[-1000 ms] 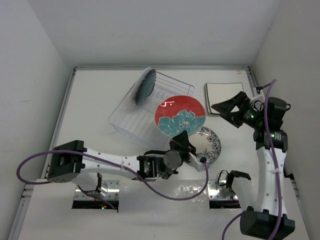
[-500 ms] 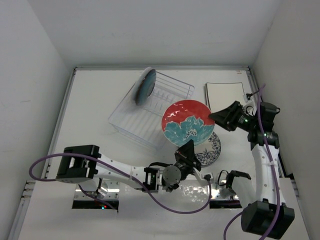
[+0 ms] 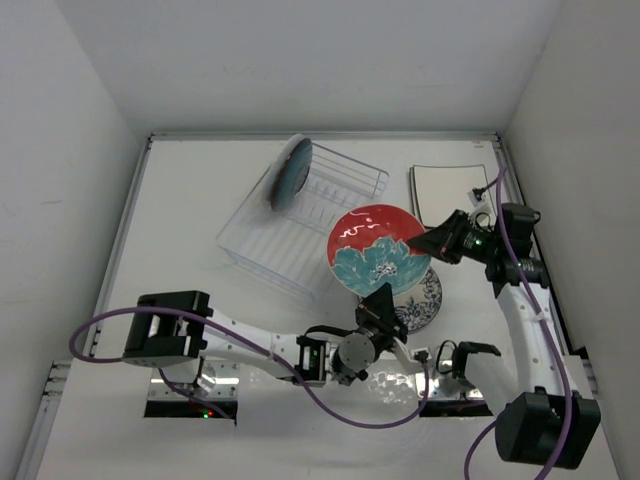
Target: Unload the plates from the dish rack
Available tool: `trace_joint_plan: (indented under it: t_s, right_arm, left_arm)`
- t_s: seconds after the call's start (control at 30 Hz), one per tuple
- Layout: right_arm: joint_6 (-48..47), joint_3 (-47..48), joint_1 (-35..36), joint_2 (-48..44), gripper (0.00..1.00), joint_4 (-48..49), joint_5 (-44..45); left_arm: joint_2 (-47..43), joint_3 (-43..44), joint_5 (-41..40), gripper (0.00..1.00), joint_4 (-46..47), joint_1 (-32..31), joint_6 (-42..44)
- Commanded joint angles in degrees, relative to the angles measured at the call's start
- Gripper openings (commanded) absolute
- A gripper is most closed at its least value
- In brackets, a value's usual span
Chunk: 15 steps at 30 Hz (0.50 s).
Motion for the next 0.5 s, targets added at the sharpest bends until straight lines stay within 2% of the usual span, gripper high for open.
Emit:
trace_joint_plan:
  t_s: [0.0, 0.07, 0.13, 0.17, 0.2, 0.27, 0.3, 0.37, 0.4, 0.43, 0.47]
  right_arm:
    - [-3.8, -0.4, 0.8, 1.1, 0.0, -0.9, 1.0]
    - [-3.4, -1.3, 0.8, 1.6, 0.0, 0.6, 1.4]
    - [-2.4, -2.2, 0.8, 1.8, 0.0, 3.2, 1.2]
    - [-0.5, -2.7, 0.6, 1.2, 0.0, 4.8, 1.7]
    - [0.6, -3.7, 0.5, 0.6, 0.0, 8.3, 4.0]
    - [4.0, -4.7, -0.1, -1.2, 0.0, 11.8, 6.3]
    - [5.2, -5.4, -0.5, -1.6, 0.0, 14.9, 7.0]
    - [8.2, -5.8, -1.8, -2.6, 0.0, 16.6, 9.4]
    - [8.9, -5.8, -2.5, -3.4, 0.0, 17.3, 10.1]
    - [9.5, -5.9, -3.1, -4.0, 0.0, 17.6, 10.9]
    - [10.6, -6.0, -4.2, -4.5, 0.0, 17.9, 12.3]
  left_arm:
    - [-2.0, 4.6, -0.6, 0.03, 5.4, 0.7, 2.6]
    - [-2.5, 4.7, -0.8, 0.07, 4.5, 0.8, 1.6]
    - [-3.1, 5.1, -0.9, 0.22, 3.1, 1.2, -0.6]
    - [-3.4, 5.4, -1.2, 0.3, 0.5, 1.5, -1.5]
    - [-3.6, 6.0, -2.0, 0.5, -0.3, 1.8, -3.2]
    - [-4.1, 6.1, -3.1, 0.65, -2.2, 2.0, -5.1]
    - [-4.6, 6.0, -3.2, 0.76, -3.8, 2.0, -7.5]
    - [-6.4, 6.0, -3.2, 0.82, -10.7, 1.9, -11.3]
    - [-6.9, 6.8, -2.8, 0.9, -14.1, 1.8, -16.2]
    - [-7.9, 7.4, -2.7, 0.92, -18.4, 1.7, -19.0]
    - [-8.3, 7.7, -2.7, 0.96, -25.8, 1.3, -21.4]
